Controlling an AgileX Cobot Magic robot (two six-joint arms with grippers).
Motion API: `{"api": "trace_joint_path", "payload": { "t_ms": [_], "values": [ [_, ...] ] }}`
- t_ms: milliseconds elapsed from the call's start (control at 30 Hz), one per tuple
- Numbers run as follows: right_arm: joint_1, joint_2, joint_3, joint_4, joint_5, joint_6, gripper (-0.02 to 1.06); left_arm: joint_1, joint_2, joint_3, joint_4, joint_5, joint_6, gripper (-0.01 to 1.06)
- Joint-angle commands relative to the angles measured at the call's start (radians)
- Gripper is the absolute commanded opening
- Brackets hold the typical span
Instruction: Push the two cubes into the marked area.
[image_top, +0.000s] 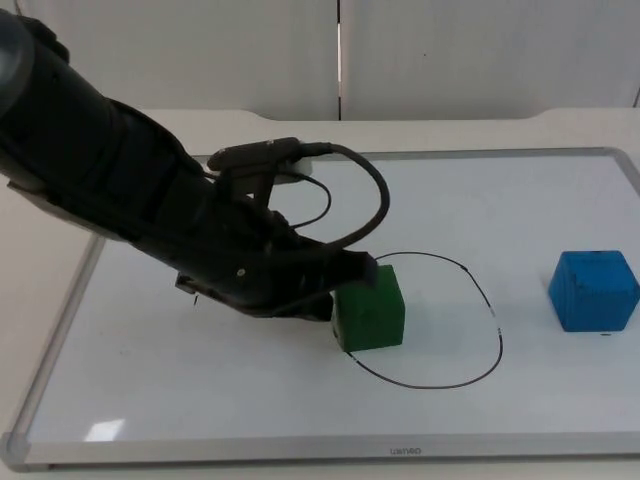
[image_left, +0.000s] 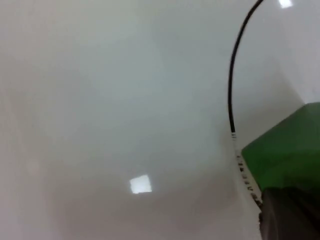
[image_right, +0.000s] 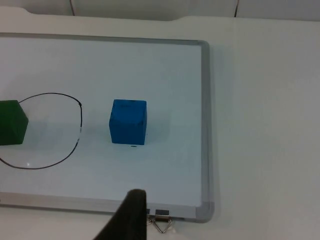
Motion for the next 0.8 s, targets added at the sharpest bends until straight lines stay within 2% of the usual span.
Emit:
{"api": "trace_joint_path", "payload": {
  "t_ms": [0,767],
  "values": [
    [-0.005,-0.005,0.006,0.0,-0.003,-0.001,1.05,-0.006,0.0,-0.004,-0.021,0.0,0.004,0.0],
    [-0.005,-0.005,0.006,-0.002,-0.003,-0.001,1.05,-0.036,0.0,-0.026,-0.029,0.029,0.008,0.0]
  ]
}}
